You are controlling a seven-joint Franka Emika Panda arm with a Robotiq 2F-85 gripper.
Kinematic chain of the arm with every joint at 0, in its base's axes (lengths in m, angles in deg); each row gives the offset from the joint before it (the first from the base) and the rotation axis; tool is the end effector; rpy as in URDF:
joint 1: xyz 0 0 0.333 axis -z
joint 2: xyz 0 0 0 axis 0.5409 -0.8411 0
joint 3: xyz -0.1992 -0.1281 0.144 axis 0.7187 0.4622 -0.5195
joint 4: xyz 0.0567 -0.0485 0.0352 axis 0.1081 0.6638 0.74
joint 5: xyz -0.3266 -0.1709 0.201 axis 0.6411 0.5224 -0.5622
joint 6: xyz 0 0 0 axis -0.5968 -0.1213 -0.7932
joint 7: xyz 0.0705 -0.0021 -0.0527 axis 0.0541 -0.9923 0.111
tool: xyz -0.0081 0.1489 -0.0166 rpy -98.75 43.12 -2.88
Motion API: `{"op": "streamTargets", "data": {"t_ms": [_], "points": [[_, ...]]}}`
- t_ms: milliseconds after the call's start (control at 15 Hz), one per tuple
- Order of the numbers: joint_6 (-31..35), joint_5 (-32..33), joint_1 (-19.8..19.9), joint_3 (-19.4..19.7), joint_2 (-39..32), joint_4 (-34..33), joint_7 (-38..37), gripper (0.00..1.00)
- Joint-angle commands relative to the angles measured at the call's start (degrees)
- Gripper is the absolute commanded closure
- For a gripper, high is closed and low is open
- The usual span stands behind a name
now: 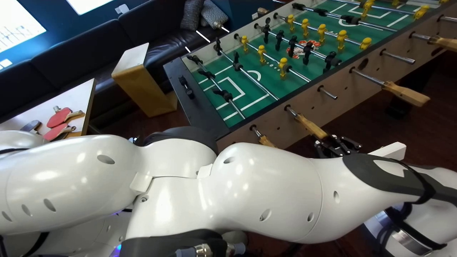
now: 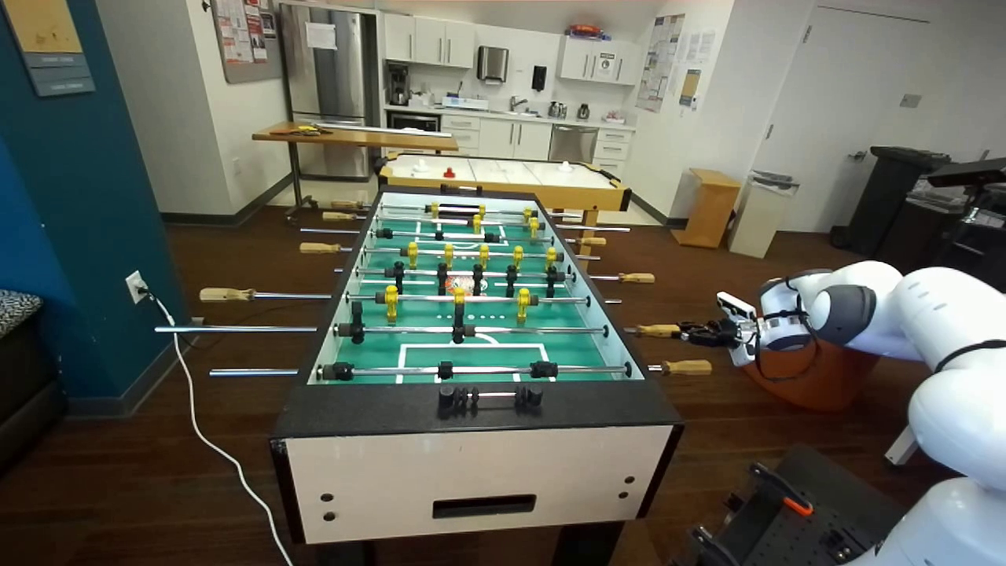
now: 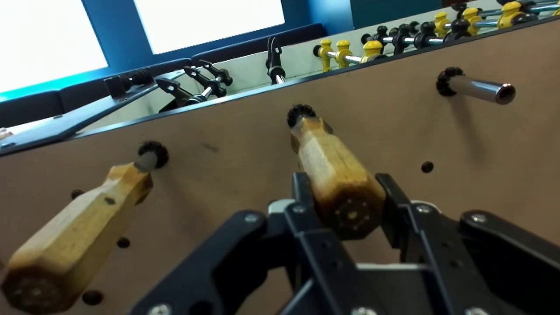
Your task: Turn the second rod from you anti clockwise
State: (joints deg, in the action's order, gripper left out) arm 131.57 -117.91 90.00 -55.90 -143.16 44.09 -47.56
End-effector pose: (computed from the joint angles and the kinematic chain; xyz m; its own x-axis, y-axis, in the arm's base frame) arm 0.4561 -0.4642 -0.0265 -0.2025 0.0777 -0.9762 -0.7811 0.5884 0.2088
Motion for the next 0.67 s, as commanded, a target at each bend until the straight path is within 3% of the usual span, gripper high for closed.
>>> {"op": "streamTargets", "data": {"t_ms": [0, 600], "points": [[0.55, 1.01, 0.17, -0.42, -0.02, -0.52, 2.27, 0.86], [4.15, 4.2, -0.17, -0.16, 0.06, -3.13, 28.85, 0.86]]}}
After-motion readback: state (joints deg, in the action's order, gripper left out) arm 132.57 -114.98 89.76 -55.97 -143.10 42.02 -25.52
